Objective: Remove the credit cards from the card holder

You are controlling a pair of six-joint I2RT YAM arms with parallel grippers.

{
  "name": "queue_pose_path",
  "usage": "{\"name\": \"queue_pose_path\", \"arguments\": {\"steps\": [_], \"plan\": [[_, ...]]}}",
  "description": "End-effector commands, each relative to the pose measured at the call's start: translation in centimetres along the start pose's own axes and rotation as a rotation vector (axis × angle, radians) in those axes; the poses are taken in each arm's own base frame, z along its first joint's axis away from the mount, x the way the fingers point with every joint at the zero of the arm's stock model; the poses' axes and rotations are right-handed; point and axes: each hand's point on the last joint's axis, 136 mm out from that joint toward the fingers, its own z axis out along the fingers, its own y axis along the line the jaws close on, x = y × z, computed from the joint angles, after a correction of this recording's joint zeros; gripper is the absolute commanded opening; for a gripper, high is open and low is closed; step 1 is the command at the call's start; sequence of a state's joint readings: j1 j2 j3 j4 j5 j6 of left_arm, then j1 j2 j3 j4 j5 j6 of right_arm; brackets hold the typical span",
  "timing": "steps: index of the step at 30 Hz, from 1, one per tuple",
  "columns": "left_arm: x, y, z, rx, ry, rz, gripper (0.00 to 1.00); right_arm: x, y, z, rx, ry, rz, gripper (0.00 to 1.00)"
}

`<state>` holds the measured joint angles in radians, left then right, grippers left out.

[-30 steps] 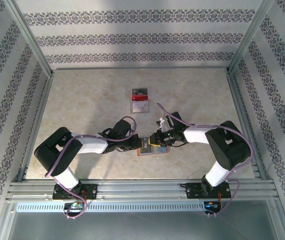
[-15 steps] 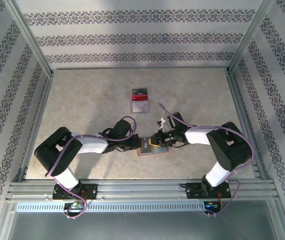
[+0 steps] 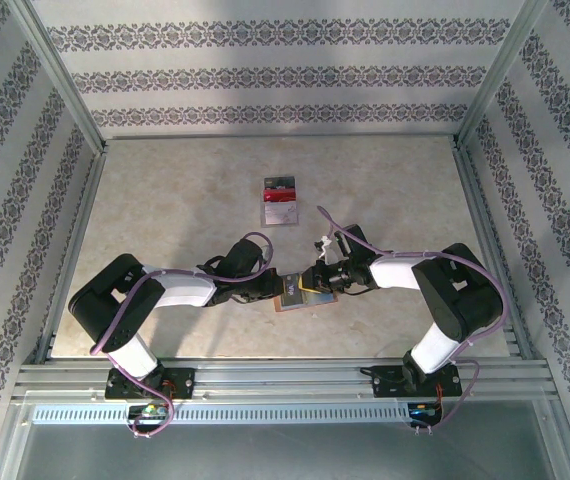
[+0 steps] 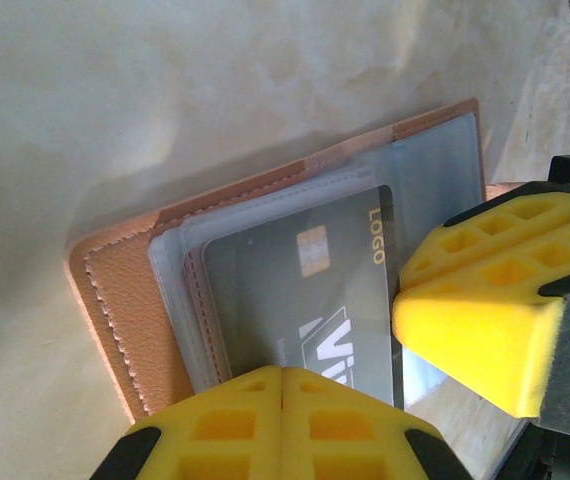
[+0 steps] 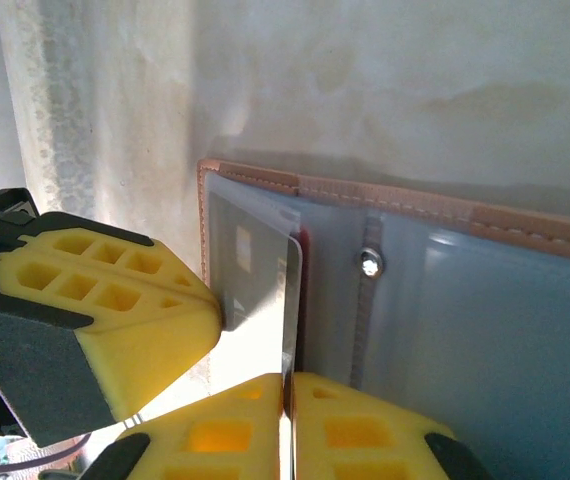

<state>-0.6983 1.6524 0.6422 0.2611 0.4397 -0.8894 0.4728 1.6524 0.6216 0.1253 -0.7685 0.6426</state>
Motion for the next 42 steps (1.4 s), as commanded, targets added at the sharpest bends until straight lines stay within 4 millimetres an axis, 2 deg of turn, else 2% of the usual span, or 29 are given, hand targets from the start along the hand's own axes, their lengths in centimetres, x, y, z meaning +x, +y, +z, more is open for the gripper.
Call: {"name": "queue_pose_path", "arguments": {"steps": [1, 10, 22, 27, 29, 42], "plan": [[2.7, 6.0, 0.4, -0.213, 0.078, -0.062, 0.00, 0.3, 0.5, 0.0, -0.041, 0.013, -0.009, 0.10], [3.0, 6.9, 0.3, -0.261, 0.092, -0.070, 0.00, 0.3, -0.1, -1.2, -0.031, -0.020, -0.012, 0.00], [3.1, 6.9, 0.4, -0.257, 0.098, -0.071, 0.00, 0.2, -1.1, -2.2, -0.027, -0.043, 0.008, 0.00], [3.1, 6.8, 0.5, -0.255, 0.099, -0.068, 0.00, 0.2, -0.2, -2.2, -0.064, -0.037, -0.004, 0.16], [3.1, 6.9, 0.5, -0.254, 0.099, -0.068, 0.00, 0.2, 0.0, -2.1, -0.067, -0.035, -0.007, 0.19], [3.0, 6.8, 0.7, -0.250, 0.102, -0.067, 0.00, -0.1, 0.2, -0.7, -0.045, -0.020, -0.005, 0.21]]}}
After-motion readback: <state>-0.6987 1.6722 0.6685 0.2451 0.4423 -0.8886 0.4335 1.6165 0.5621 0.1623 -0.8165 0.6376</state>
